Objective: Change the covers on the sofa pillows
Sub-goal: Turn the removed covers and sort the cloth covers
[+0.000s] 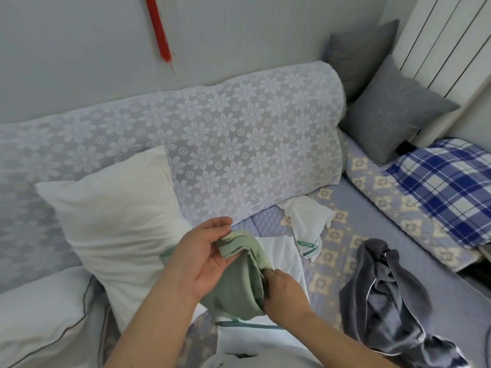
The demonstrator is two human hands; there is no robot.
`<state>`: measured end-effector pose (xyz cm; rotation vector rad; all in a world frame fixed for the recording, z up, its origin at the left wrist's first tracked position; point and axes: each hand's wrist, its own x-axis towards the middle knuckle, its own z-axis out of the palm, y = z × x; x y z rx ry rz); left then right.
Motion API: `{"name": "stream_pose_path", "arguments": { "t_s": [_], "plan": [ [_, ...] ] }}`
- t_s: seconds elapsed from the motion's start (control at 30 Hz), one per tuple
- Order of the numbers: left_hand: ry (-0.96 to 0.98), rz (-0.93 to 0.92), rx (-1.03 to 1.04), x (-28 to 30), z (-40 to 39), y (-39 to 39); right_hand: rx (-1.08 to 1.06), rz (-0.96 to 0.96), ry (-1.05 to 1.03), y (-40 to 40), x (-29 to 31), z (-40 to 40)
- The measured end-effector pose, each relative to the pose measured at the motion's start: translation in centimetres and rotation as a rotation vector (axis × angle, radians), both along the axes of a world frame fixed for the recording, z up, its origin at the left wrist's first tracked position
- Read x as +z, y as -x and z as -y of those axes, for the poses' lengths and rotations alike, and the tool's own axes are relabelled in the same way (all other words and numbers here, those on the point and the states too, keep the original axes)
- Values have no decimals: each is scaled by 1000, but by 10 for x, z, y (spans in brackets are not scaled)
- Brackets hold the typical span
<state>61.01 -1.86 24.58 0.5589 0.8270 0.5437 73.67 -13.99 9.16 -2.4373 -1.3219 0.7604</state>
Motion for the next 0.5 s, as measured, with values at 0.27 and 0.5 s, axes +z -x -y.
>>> {"name": "stream_pose_path", "arguments": {
  "t_s": [0.27, 0.5],
  "plan": [
    [-39, 7, -79, 1, -9, 33, -254, -355, -21, 2, 23, -46],
    [-38, -202, 191, -28, -38, 59, -497, -318, -156, -36, 58, -36]
  ]
}}
